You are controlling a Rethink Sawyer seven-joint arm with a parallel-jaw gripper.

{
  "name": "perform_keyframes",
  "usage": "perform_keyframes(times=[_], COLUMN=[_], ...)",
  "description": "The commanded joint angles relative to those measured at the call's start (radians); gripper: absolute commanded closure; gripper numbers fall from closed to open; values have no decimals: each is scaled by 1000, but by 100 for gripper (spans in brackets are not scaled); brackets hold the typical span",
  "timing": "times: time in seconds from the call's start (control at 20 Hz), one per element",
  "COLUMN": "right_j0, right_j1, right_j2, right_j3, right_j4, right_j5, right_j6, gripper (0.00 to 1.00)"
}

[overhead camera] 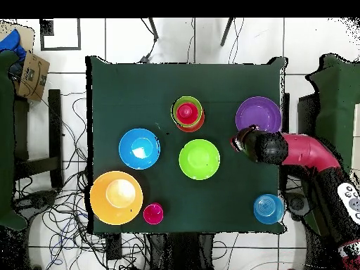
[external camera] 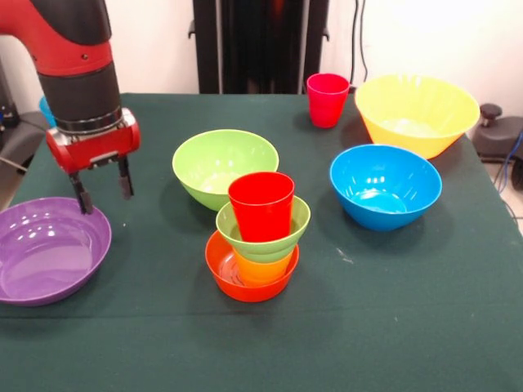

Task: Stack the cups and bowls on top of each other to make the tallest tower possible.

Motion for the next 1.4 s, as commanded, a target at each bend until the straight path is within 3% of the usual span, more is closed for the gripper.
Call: perform_keyframes(times=[0.05,0.8,1.4], right_j0=[6,7,29], right_j1=[125,138,63], right_j2=[-36,-36,-44], right_j3=[-40,-59,-48], right_j4=[-48,-54,-63], right_j5=[-112,-121,-90], right_j6=[26,-14,-19], gripper=[0,0,0])
